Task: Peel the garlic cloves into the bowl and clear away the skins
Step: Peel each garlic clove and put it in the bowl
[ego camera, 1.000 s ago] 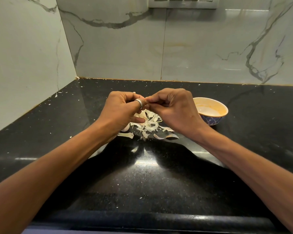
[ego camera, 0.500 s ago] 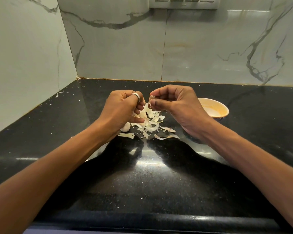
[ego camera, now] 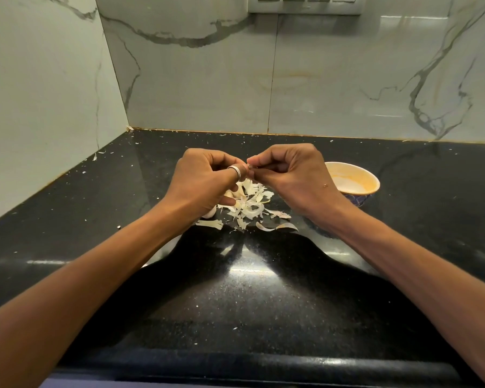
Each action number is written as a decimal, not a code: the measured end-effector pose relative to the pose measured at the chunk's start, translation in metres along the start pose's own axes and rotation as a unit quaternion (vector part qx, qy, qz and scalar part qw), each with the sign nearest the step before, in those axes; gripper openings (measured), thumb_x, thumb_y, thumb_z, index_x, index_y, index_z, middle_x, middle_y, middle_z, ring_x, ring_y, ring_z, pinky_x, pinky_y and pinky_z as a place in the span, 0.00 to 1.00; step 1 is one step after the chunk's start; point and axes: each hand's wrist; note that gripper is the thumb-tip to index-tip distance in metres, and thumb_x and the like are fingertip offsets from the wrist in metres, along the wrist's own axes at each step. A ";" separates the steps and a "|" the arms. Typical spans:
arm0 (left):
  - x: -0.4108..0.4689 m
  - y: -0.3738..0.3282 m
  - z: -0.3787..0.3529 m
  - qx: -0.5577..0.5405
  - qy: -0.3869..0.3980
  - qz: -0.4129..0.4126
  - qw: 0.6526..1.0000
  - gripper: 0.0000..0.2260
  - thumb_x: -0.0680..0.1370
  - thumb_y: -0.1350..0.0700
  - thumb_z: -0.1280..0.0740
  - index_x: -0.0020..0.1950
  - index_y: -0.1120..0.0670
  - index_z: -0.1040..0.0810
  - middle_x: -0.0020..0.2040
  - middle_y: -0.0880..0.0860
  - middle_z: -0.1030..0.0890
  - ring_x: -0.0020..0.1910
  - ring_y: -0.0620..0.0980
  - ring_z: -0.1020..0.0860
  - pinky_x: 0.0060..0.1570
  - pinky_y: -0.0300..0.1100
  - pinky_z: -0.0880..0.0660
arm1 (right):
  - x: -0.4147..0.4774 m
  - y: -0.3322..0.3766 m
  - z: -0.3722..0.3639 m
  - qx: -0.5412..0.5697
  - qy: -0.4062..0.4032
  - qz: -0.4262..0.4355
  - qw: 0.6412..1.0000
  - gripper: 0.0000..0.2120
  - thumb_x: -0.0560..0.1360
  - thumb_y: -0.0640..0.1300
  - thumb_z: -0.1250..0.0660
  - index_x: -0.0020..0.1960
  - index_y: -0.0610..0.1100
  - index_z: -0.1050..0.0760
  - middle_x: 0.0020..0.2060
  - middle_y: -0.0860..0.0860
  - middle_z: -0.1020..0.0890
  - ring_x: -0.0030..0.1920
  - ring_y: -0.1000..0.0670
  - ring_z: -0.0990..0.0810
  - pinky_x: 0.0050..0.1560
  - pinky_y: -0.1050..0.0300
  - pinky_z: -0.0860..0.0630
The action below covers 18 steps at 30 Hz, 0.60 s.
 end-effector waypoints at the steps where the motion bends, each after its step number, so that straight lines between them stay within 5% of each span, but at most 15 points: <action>1: 0.000 0.000 0.000 -0.003 0.002 0.000 1.000 0.03 0.78 0.59 0.28 0.46 0.57 0.15 0.38 0.54 0.16 0.33 0.43 0.20 0.31 0.42 0.20 | 0.000 0.000 0.000 -0.007 -0.004 0.005 1.000 0.07 0.73 0.38 0.21 0.50 0.43 0.13 0.43 0.49 0.12 0.45 0.50 0.12 0.52 0.43 0.16; 5: -0.001 -0.001 0.000 -0.005 0.002 -0.009 1.000 0.02 0.78 0.60 0.28 0.46 0.56 0.15 0.38 0.54 0.16 0.33 0.43 0.20 0.31 0.41 0.20 | 0.001 -0.001 0.001 -0.021 -0.008 0.021 1.000 0.07 0.72 0.39 0.21 0.51 0.43 0.13 0.44 0.50 0.11 0.45 0.51 0.12 0.52 0.45 0.15; 9: -0.001 0.001 0.000 0.016 -0.002 -0.032 0.999 0.03 0.78 0.60 0.28 0.47 0.56 0.15 0.38 0.55 0.16 0.34 0.44 0.19 0.32 0.43 0.19 | 0.001 0.001 0.002 -0.084 -0.012 0.065 0.994 0.07 0.72 0.38 0.21 0.50 0.44 0.13 0.42 0.52 0.13 0.42 0.57 0.15 0.45 0.58 0.17; 18: -0.004 0.007 -0.005 0.053 -0.019 -0.051 0.997 0.04 0.78 0.61 0.28 0.45 0.57 0.14 0.32 0.54 0.19 0.30 0.43 0.20 0.32 0.43 0.18 | -0.002 -0.001 -0.001 -0.157 -0.007 0.114 0.981 0.08 0.71 0.35 0.21 0.48 0.45 0.12 0.42 0.51 0.14 0.41 0.53 0.15 0.44 0.55 0.19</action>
Point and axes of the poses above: each hand's wrist, its own x-axis towards the middle knuckle, its own z-axis out of the back of the hand, y = z × x
